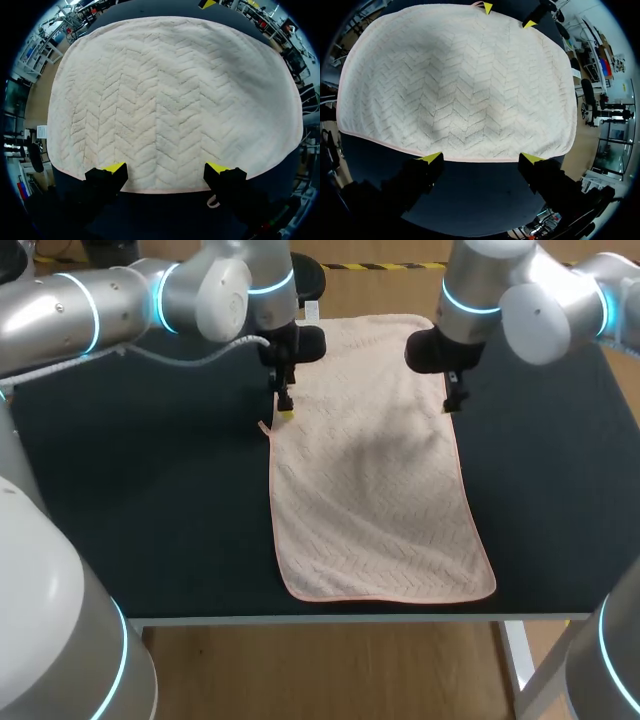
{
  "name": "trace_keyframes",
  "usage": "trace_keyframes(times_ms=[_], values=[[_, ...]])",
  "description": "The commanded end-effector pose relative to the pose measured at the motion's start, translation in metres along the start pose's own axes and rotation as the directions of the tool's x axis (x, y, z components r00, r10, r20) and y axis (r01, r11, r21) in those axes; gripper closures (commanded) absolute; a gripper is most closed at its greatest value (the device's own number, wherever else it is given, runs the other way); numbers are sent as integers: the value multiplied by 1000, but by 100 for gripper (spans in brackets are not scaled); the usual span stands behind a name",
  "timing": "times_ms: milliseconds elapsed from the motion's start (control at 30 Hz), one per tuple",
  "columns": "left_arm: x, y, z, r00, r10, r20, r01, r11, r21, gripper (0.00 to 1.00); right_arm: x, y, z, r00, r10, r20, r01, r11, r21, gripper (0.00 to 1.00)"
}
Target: Fold the towel
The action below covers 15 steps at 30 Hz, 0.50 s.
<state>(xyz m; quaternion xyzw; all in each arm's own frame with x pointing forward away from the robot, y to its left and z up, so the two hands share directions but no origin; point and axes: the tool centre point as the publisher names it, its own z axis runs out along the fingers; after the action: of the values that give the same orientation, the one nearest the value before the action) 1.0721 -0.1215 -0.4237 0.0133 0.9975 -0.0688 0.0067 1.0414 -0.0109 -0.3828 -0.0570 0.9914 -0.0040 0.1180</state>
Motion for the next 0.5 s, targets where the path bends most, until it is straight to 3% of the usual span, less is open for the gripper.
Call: trace_keyframes(times_ms=[33,200,500], values=[[19,3,-6,1000,-5,14,5,1000,-1,0,-5,5,9,1000,2,-14,-2,1000,-1,0],[36,1,-5,1000,-9,25,9,1000,-10,0,-5,11,14,1000,2,-20,-2,1000,-8,0],[45,-3,4,999,-34,15,34,999,-1,0,-7,15,16,998,69,-12,-70,997,-43,0]])
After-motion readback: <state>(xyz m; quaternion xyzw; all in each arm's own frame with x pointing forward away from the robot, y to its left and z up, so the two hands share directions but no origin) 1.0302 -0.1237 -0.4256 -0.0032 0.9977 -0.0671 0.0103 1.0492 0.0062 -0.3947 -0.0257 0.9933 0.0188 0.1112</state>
